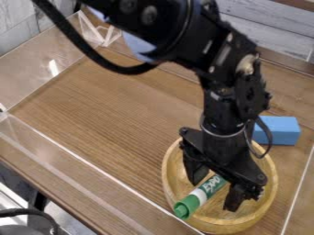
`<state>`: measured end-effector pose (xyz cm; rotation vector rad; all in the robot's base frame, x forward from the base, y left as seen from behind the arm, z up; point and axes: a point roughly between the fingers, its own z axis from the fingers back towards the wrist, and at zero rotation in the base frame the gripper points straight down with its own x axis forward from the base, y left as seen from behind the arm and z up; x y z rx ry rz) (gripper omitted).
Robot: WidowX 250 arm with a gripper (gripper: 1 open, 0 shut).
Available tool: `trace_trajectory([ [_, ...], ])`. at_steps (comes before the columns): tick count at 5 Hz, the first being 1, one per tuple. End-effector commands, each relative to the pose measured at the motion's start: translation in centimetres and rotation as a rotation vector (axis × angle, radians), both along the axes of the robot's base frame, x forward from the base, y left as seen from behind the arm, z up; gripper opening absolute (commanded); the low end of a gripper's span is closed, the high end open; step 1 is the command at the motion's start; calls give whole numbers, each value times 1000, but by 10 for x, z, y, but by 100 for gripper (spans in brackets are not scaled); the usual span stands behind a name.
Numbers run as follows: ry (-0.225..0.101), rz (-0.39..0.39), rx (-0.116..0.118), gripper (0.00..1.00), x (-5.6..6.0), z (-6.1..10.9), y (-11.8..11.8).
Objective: Remove the green marker from inside the brown bowl and put it on the table
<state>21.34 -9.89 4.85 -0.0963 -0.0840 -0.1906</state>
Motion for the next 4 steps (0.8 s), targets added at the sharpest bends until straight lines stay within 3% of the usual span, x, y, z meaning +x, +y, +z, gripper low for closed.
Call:
trace_trajectory([
  [1,-30,-3,-13,100,6,-3,-3],
  [2,-34,-8,-14,100,6,-10,-4],
  [3,-37,-13,-15,0,7,-15,-5],
  [4,-35,-14,-10,0,8,-14,-4],
])
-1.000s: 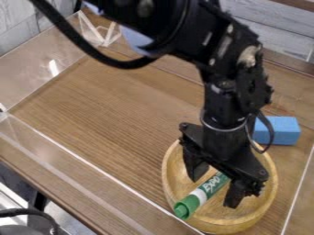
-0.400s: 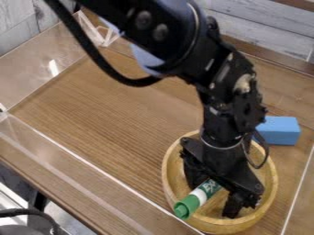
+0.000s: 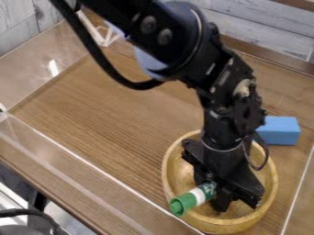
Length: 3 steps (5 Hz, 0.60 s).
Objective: Remove the green marker from inside the brown bowl and put it on the table
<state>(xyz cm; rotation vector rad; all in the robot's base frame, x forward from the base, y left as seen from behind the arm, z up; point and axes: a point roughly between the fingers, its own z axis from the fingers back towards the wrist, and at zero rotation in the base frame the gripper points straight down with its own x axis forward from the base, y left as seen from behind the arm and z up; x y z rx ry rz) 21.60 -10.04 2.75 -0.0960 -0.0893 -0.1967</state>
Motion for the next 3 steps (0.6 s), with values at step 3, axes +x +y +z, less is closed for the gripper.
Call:
trace_trajectory([
  [3,-24,-4,11,0,5,26,0],
])
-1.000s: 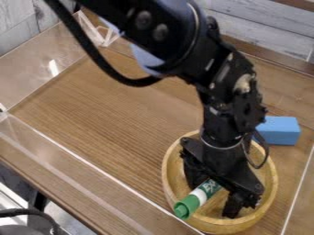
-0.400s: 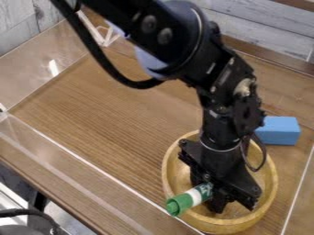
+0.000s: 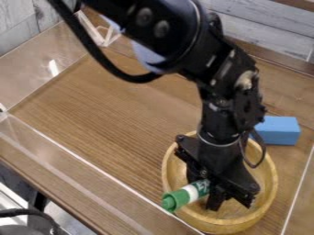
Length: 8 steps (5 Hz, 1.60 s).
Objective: Remove the green marker from inside the brown bowl and put it on the table
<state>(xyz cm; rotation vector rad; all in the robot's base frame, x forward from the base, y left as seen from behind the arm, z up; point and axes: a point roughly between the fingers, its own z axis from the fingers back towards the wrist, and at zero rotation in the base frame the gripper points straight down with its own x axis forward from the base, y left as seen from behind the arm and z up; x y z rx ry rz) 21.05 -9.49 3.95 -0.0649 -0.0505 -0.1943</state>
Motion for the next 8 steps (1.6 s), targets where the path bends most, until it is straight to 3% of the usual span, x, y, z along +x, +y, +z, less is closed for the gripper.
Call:
trace_trajectory([
  [1,-65,-4,-24,0,11,17,-5],
  [8,-71,38,-54,0,2,16,-8],
])
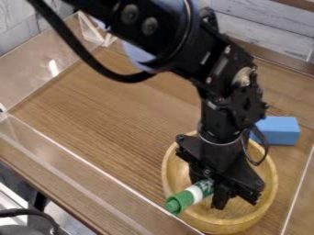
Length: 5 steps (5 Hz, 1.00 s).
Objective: Remove the green marker from inside the brown bowl and put it on the table
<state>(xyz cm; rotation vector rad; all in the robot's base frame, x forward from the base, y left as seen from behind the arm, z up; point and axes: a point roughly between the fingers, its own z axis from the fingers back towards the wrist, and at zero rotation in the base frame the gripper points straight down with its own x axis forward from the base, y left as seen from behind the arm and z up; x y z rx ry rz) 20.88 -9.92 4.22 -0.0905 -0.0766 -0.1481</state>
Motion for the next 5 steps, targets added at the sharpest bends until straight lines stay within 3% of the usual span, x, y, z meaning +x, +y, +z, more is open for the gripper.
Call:
trace_trajectory([
  [1,-49,-2,-27,0,4,13,-4],
  [3,-48,18,-3,0,7,41,10],
  [5,-42,80,23,0,10,93,40],
])
